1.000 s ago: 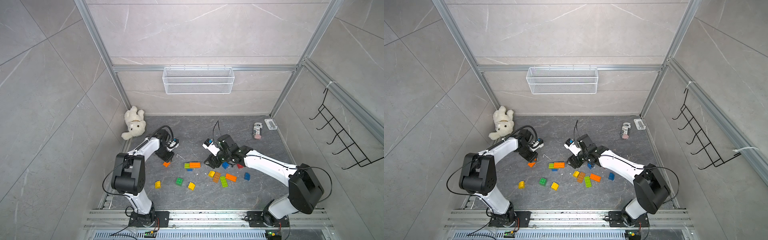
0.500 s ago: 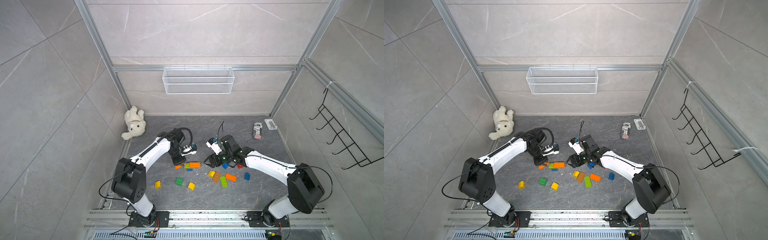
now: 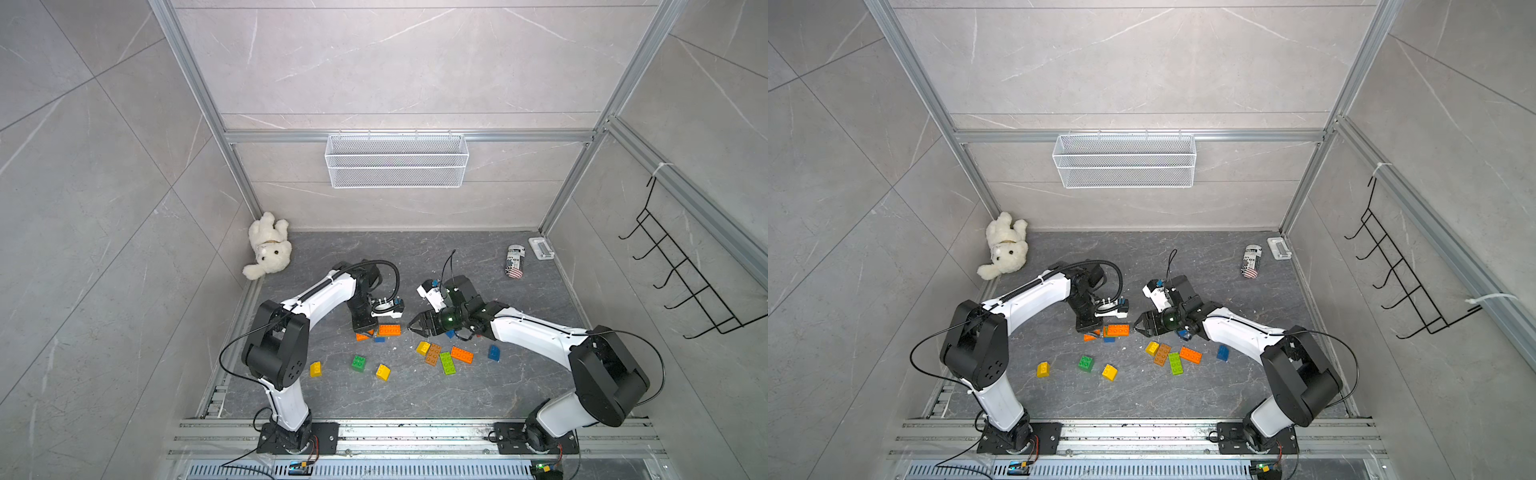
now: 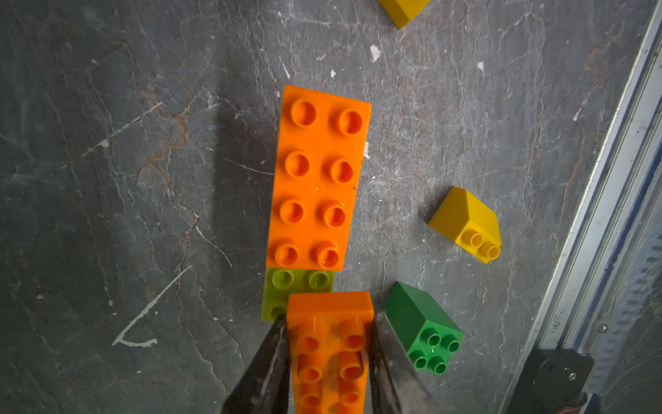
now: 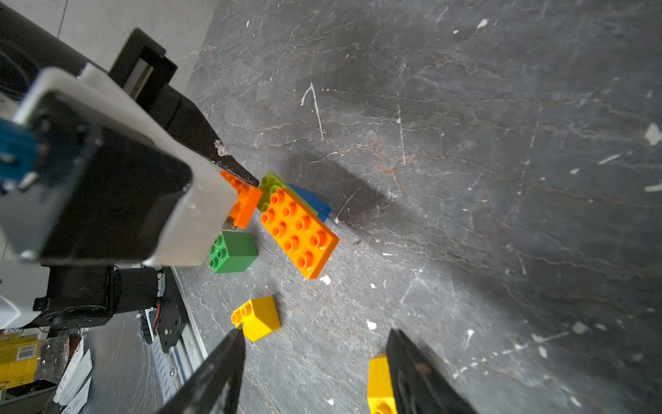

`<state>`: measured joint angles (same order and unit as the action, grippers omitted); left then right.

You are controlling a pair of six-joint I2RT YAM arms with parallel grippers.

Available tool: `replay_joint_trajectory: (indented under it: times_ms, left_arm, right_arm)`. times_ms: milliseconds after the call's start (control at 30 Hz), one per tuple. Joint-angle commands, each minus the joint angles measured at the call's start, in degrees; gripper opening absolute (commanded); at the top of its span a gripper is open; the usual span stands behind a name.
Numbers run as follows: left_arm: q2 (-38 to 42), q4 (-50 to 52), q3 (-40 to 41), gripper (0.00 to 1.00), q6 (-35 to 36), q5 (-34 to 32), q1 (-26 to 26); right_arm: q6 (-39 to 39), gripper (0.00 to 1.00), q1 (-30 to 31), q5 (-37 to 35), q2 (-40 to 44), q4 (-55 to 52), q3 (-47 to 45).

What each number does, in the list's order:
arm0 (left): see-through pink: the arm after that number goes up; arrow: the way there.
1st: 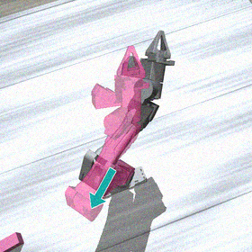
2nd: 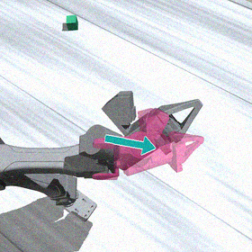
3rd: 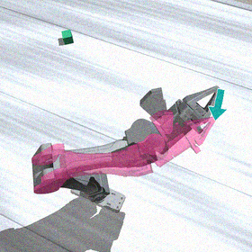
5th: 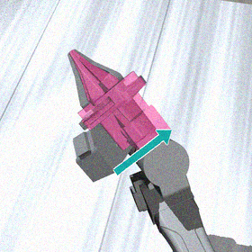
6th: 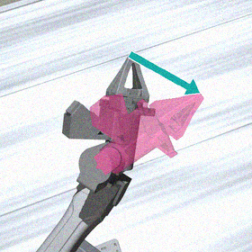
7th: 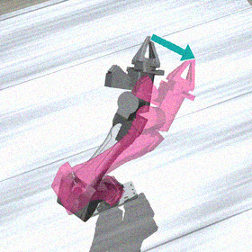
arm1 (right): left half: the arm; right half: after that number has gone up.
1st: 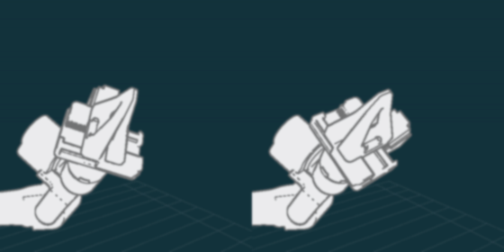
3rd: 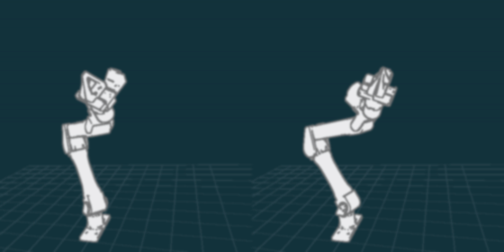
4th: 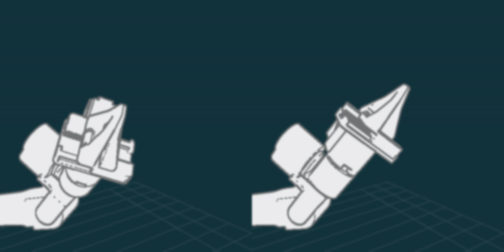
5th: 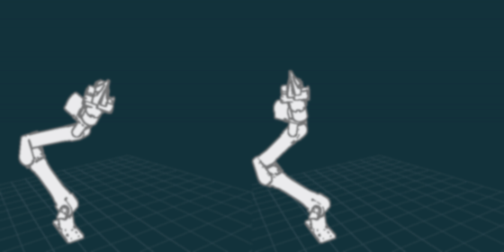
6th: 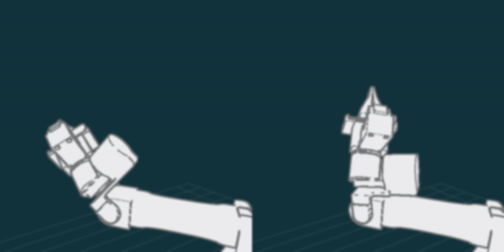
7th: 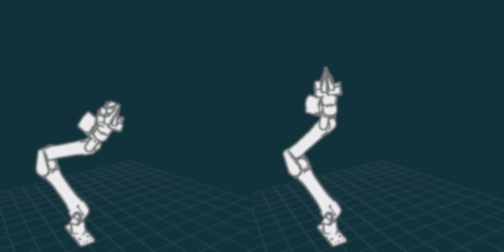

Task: Assemble a fork with lego
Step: Assemble the lego brick with the lego brick.

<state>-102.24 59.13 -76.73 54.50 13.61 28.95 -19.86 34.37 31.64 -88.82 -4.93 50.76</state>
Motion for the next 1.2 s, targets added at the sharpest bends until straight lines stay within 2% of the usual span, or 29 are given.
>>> replay_joint_trajectory:
  times_ms: [0, 400, 667, 1167]
  left_arm:
    - [-1.16, 1.32, -2.87, 0.25, 2.96, -0.39, 0.14]
    - [-3.81, 3.02, -5.74, 0.24, 6.06, -0.86, 0.0]
    - [-2.52, 3.66, -4.08, 0.23, 6.76, -0.56, -0.12]
    - [-4.18, 2.42, -3.52, 0.23, 7.32, 1.5, 0.3]
  right_arm:
    - [-1.93, 0.66, -0.69, 2.18, 0.23, 2.56, -1.31]
    - [-7.11, 0.65, -1.26, 5.94, -2.2, 7.91, -2.55]
    - [-16.95, 0.64, -1.24, 10.08, -5.93, 18.99, -5.94]
    - [-29.17, 0.62, -0.85, 12.83, -14.39, 34.04, -6.2]
